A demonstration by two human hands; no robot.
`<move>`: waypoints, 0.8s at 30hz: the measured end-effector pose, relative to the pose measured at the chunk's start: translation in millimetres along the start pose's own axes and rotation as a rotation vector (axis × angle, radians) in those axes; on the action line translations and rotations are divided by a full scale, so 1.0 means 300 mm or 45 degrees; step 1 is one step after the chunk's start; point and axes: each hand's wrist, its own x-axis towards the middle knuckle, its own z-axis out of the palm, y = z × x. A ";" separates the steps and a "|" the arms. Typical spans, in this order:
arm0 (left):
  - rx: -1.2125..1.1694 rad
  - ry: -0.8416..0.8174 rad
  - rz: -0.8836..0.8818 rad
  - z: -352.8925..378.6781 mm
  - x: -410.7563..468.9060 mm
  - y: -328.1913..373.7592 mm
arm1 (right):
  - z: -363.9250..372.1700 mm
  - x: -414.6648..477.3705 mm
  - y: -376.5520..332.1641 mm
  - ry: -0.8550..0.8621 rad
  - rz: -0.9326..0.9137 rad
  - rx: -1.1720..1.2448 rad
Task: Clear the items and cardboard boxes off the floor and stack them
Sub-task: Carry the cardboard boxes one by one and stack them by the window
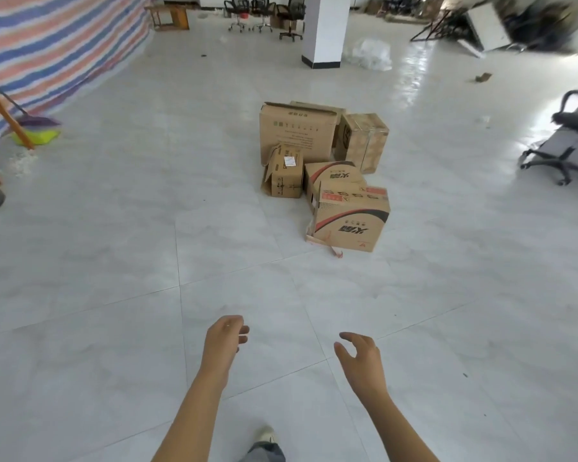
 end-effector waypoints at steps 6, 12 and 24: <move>0.079 -0.124 -0.147 0.093 0.234 0.091 | 0.005 0.174 -0.074 0.011 0.130 -0.050; 0.208 -0.270 -0.275 0.269 0.412 0.149 | -0.039 0.419 -0.042 0.017 0.300 -0.108; 0.196 -0.155 -0.010 0.822 0.922 0.662 | -0.386 1.358 -0.223 0.197 0.112 0.131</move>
